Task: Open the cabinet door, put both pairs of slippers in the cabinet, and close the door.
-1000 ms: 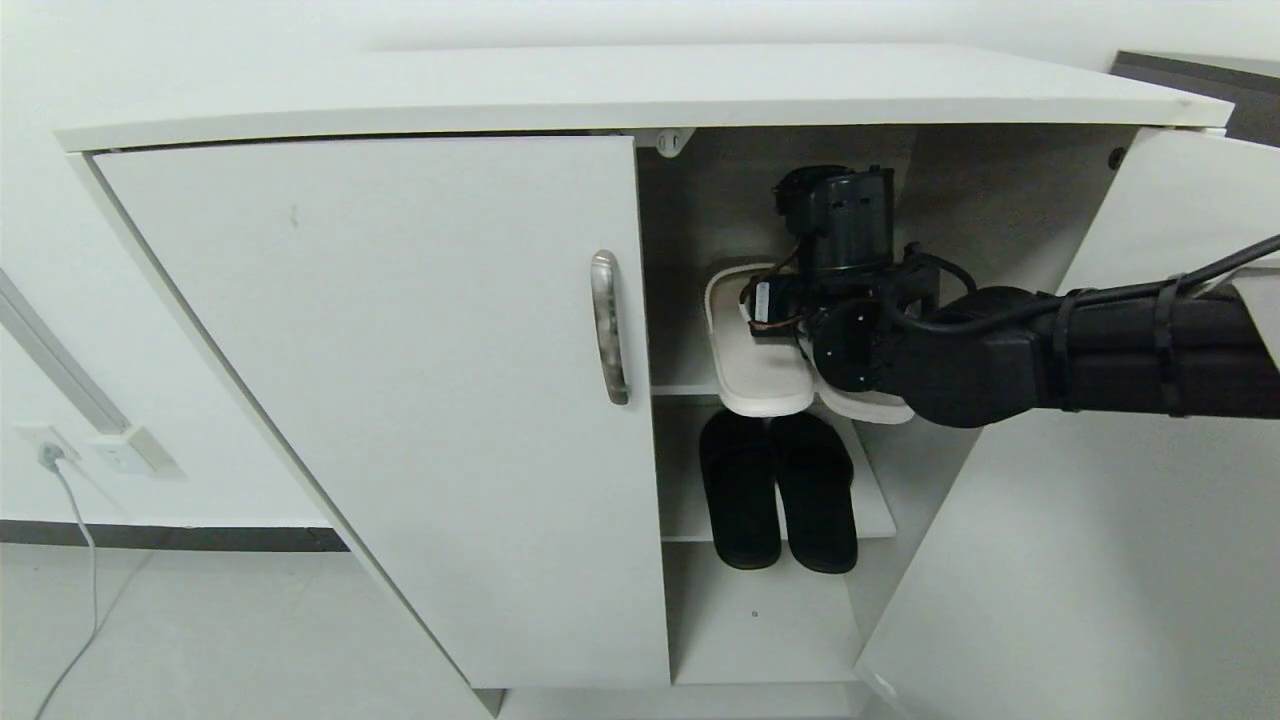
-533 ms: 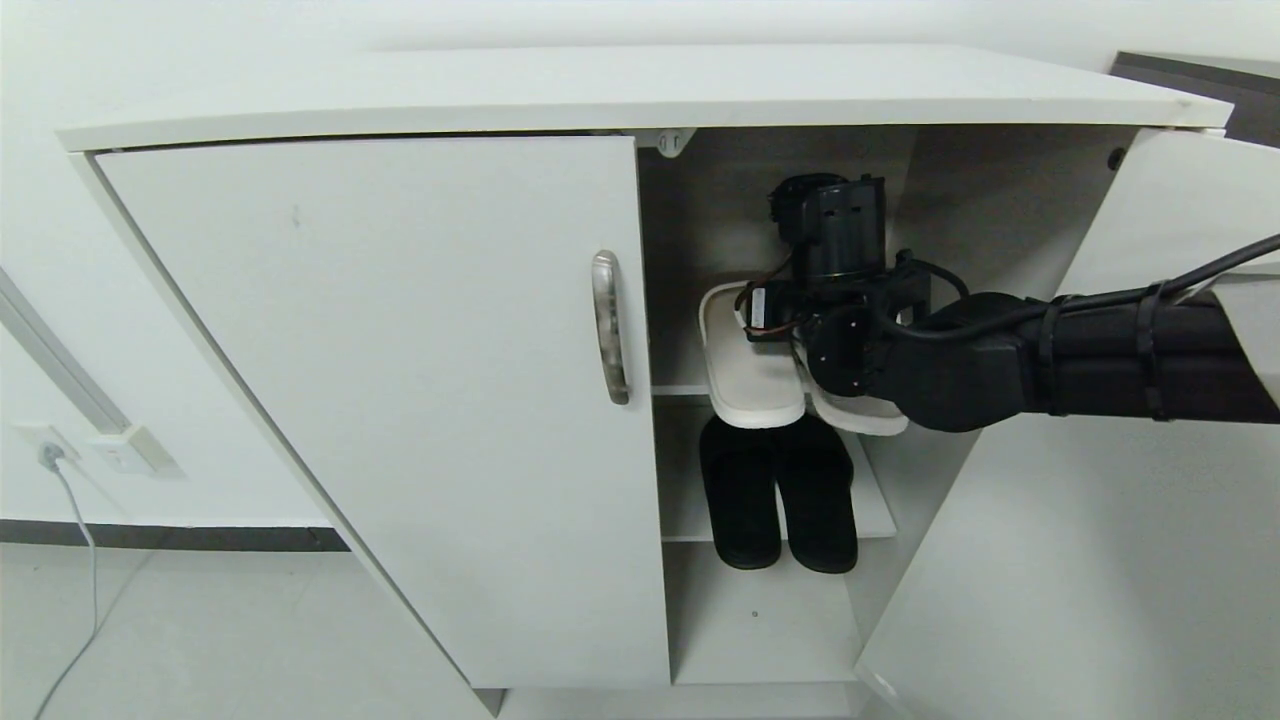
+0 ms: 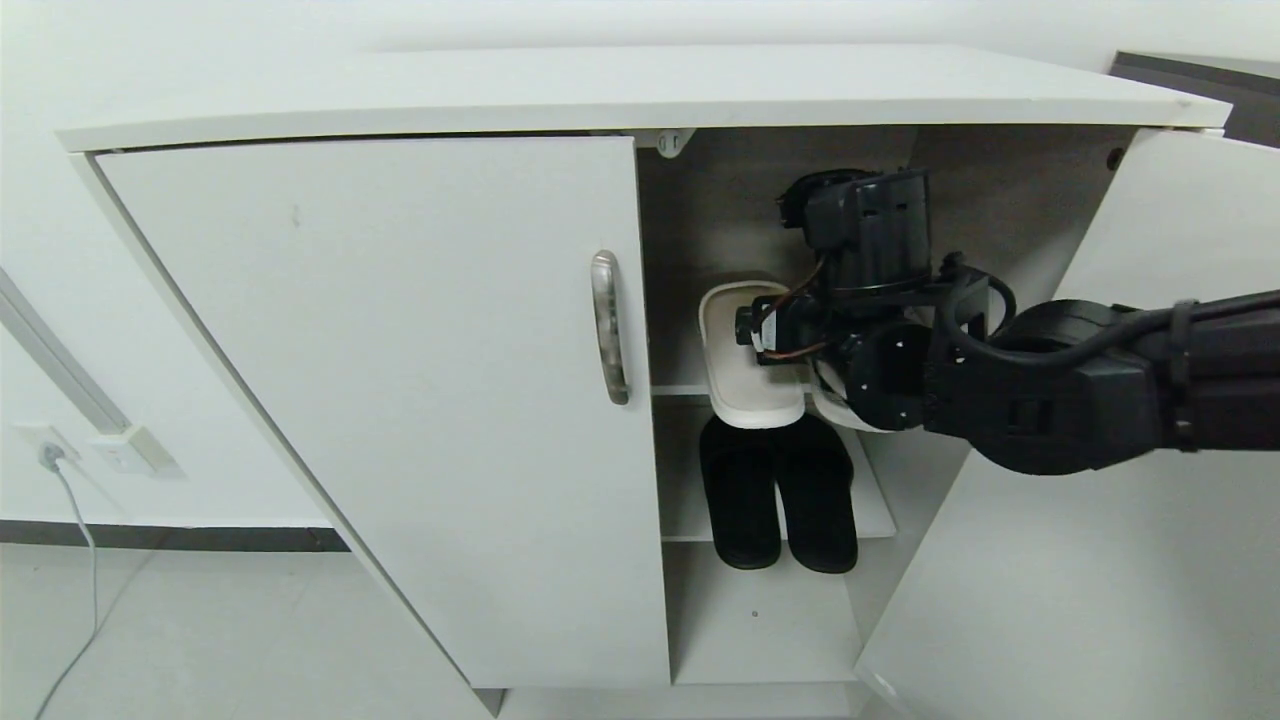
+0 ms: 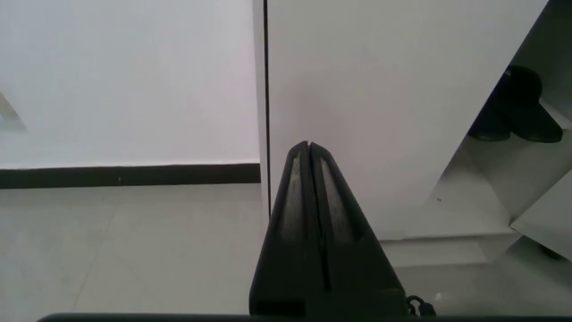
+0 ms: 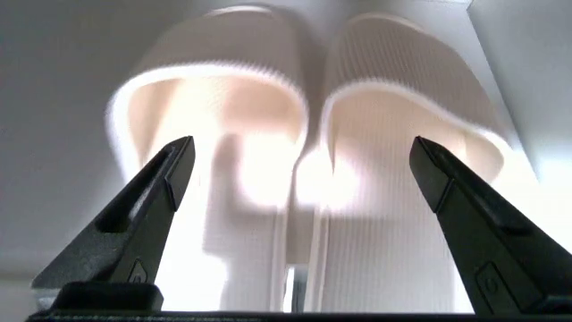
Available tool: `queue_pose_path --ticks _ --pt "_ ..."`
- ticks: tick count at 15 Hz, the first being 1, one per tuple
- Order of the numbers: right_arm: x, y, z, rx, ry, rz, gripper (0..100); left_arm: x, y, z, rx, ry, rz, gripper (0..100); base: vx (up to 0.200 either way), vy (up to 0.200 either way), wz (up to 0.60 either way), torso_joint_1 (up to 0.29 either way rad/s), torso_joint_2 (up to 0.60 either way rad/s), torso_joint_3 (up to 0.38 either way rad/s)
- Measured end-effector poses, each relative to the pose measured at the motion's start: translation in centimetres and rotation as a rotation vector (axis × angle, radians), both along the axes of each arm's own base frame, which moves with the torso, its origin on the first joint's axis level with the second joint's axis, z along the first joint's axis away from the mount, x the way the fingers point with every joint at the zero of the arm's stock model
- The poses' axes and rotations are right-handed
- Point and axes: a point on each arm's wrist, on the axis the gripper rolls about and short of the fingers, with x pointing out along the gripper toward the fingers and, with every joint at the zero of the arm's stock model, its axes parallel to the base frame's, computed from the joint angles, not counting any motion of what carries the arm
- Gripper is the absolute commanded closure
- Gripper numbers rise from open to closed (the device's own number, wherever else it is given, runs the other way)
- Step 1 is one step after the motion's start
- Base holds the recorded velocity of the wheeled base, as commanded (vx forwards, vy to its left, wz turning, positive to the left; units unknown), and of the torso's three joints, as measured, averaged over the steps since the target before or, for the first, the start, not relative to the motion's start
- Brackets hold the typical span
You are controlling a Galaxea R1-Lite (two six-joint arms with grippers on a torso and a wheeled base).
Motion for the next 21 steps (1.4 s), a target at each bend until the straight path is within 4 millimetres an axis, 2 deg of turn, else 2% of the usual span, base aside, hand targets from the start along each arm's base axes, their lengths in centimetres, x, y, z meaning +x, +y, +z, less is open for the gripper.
queue_pose_path --ticks 3,6,7,11,21 --pt "-3.4 -0.6 0.1 0.002 0.008 0.055 0 0.0 0.0 0.0 0.0 0.0 0.0 100 0.0 0.0 0.0 0.0 0.0 0.0" --pt "-7.5 -1.3 -0.7 0.018 -0.004 0.138 0 0.0 0.0 0.0 0.001 0.0 0.0 100 0.0 0.0 0.0 0.0 0.0 0.0" --pt "-8.7 -1.7 -1.1 0.019 -0.004 0.162 100 0.0 0.0 0.0 0.001 0.0 0.0 100 0.0 0.0 0.0 0.0 0.0 0.0" --pt "-11.6 -3.3 -2.6 0.035 -0.016 0.249 100 0.0 0.0 0.0 0.003 0.0 0.0 100 0.0 0.0 0.0 0.0 0.0 0.0" --pt "-11.8 -3.1 -3.7 0.022 0.0 0.26 100 0.0 0.0 0.0 0.003 0.0 0.0 100 0.0 0.0 0.0 0.0 0.0 0.0"
